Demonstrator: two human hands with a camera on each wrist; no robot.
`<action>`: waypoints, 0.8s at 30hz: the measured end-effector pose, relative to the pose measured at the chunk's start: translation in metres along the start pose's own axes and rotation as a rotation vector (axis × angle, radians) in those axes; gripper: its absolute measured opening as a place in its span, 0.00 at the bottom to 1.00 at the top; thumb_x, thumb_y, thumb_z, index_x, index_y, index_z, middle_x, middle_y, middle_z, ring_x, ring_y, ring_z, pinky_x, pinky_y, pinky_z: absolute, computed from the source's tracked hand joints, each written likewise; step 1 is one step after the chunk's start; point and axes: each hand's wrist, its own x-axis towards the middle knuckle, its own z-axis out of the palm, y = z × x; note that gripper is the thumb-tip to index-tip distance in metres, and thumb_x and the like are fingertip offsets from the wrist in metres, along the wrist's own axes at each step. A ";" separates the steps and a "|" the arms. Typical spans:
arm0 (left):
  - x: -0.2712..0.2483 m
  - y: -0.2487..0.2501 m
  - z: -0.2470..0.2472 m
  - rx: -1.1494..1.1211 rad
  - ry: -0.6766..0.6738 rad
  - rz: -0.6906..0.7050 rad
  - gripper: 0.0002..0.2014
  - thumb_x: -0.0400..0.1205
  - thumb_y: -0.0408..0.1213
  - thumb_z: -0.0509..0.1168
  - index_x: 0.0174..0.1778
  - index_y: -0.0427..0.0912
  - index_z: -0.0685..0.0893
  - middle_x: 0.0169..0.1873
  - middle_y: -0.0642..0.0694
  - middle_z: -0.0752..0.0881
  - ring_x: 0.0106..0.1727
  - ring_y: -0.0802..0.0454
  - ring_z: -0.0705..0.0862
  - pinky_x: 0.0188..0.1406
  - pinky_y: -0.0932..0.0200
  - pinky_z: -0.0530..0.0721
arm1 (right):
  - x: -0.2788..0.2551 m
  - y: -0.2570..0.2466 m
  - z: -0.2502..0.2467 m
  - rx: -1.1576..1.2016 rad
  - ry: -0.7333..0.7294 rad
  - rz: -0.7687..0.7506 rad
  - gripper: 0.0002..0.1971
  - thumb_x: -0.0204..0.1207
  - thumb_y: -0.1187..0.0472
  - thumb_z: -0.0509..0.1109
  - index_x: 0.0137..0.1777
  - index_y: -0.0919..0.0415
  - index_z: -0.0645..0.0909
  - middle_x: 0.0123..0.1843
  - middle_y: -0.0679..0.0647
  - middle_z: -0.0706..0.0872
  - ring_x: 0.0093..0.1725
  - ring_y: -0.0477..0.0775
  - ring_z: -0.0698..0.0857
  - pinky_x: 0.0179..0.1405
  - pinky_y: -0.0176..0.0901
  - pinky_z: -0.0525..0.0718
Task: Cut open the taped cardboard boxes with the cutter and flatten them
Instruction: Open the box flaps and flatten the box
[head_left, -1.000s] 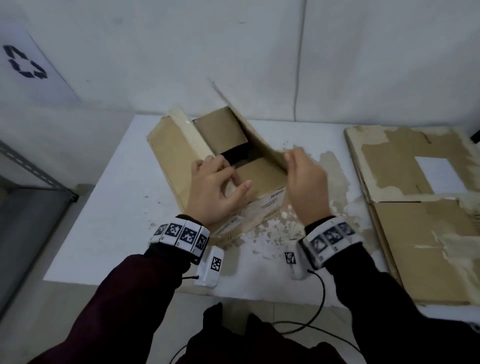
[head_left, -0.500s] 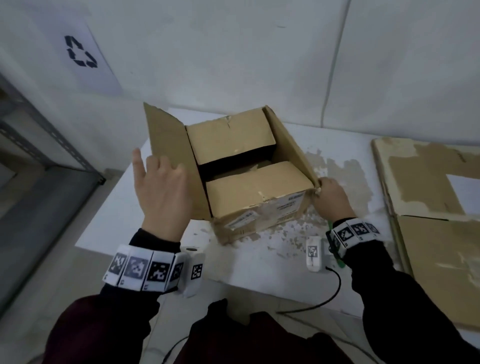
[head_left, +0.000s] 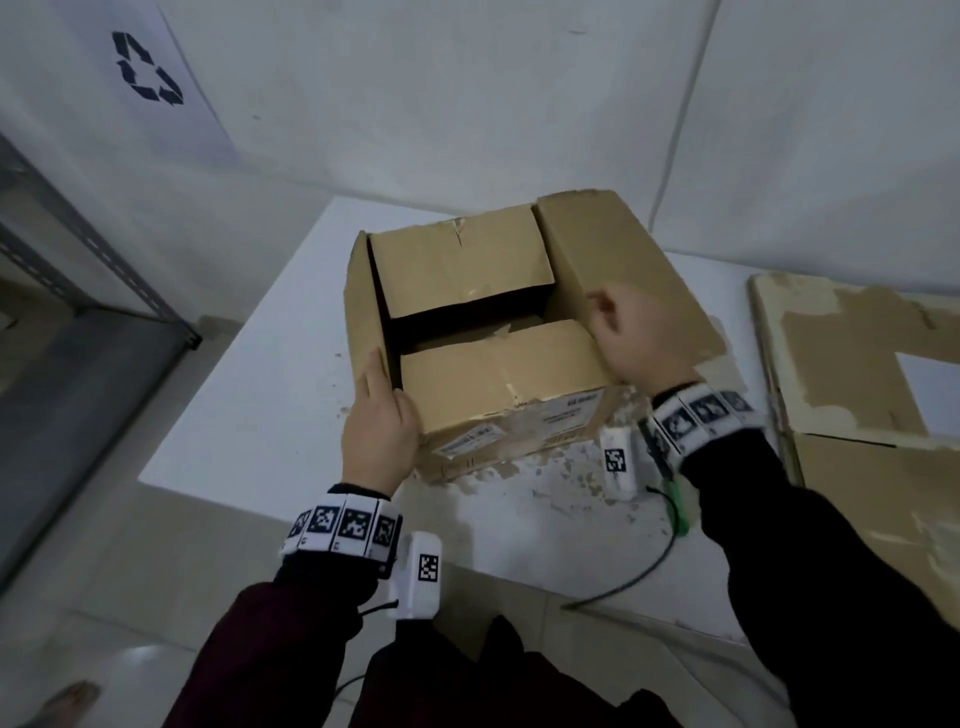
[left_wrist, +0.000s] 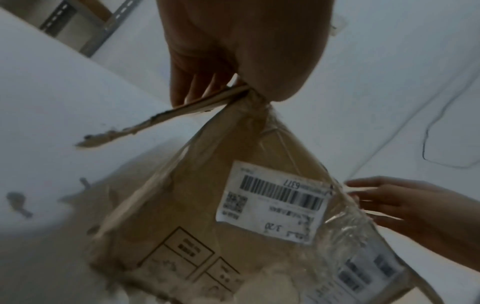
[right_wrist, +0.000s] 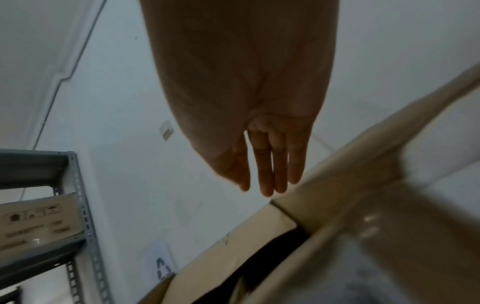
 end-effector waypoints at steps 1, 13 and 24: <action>0.000 -0.002 0.001 -0.038 -0.003 -0.001 0.27 0.87 0.32 0.51 0.83 0.39 0.53 0.75 0.33 0.68 0.67 0.35 0.74 0.54 0.53 0.71 | 0.011 -0.008 0.007 0.022 -0.122 -0.026 0.15 0.82 0.64 0.60 0.67 0.63 0.77 0.63 0.60 0.83 0.62 0.58 0.81 0.60 0.44 0.75; 0.016 -0.030 -0.008 -0.200 -0.013 -0.011 0.23 0.88 0.50 0.49 0.73 0.40 0.70 0.65 0.37 0.79 0.67 0.41 0.76 0.61 0.53 0.72 | 0.019 -0.031 -0.010 -0.171 -0.250 -0.148 0.15 0.85 0.56 0.56 0.64 0.61 0.79 0.60 0.55 0.81 0.61 0.55 0.74 0.60 0.45 0.66; 0.040 -0.014 -0.035 0.158 -0.080 0.263 0.20 0.80 0.39 0.60 0.69 0.43 0.74 0.63 0.39 0.75 0.61 0.37 0.77 0.51 0.47 0.78 | -0.133 -0.033 -0.066 0.099 -0.255 0.021 0.12 0.74 0.61 0.73 0.57 0.51 0.82 0.52 0.47 0.83 0.51 0.40 0.81 0.52 0.28 0.78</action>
